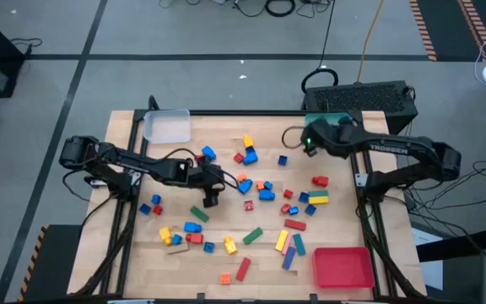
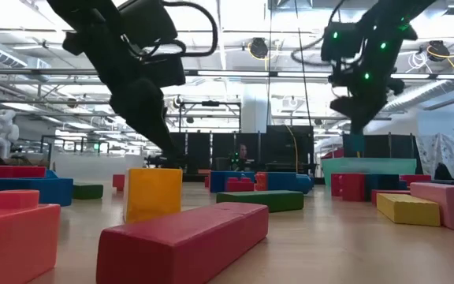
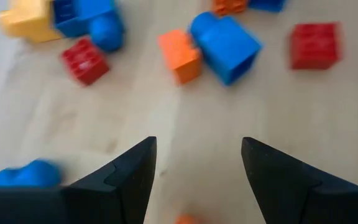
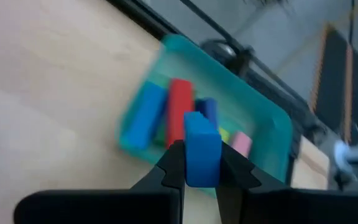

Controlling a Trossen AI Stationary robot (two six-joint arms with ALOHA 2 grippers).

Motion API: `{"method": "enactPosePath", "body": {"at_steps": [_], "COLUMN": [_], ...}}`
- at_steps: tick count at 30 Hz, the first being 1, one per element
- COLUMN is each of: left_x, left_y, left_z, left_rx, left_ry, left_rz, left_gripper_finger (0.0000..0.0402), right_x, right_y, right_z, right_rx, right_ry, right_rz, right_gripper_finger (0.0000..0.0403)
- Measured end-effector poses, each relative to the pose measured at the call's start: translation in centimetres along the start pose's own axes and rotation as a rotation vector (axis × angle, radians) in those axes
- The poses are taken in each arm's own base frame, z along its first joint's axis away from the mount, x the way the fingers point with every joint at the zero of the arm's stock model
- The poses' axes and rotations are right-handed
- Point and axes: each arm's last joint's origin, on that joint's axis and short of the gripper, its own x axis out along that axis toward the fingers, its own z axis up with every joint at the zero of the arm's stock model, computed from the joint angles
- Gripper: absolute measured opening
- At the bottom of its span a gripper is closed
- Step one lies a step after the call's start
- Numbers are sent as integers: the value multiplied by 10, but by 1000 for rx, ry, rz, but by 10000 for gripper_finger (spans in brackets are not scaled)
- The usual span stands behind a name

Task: Sort blocks by size
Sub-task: Put the blue block into the blue bin, then put the light blue block into the blue bin

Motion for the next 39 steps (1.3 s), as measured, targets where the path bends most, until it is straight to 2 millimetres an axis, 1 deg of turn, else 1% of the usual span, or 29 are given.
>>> {"method": "enactPosePath", "body": {"at_steps": [2,8,13,15,19,21,23,25,27,29,32,37,39], "left_x": [0,0,0,0,0,-1,-1,-1,-1,-1,-1,-3,-1], "left_y": [1,1,1,1,2,2,2,2,1,0,-5,-15,-19], "left_z": [-2,-5,-5,-6,-8,-10,-13,-14,-14,-13,-6,7,12], "left_rx": [4,12,12,14,-6,-9,-15,-18,-16,-13,-14,52,81], "left_ry": [19,43,49,54,80,98,123,136,137,123,54,-82,-136], "left_rz": [31,35,37,38,43,46,52,54,53,47,14,-137,-177], "left_gripper_finger": [238,238,238,238,238,238,238,238,238,238,238,238,238], "right_x": [11,44,68,75,81,81,78,73,66,57,42,16,6], "right_y": [-7,-27,-33,-32,-29,-29,-30,-31,-30,-31,-32,-33,-32], "right_z": [4,10,9,9,9,10,11,13,15,18,20,20,18], "right_rx": [14,24,4,-11,-13,-1,16,29,37,52,66,88,86], "right_ry": [31,136,228,255,263,249,230,203,167,122,46,-44,-65], "right_rz": [-37,-132,-172,-162,-162,-161,-159,-151,-142,-124,-115,-48,16], "right_gripper_finger": [36,36,37,56,141,182,215,238,251,255,251,239,238]}}
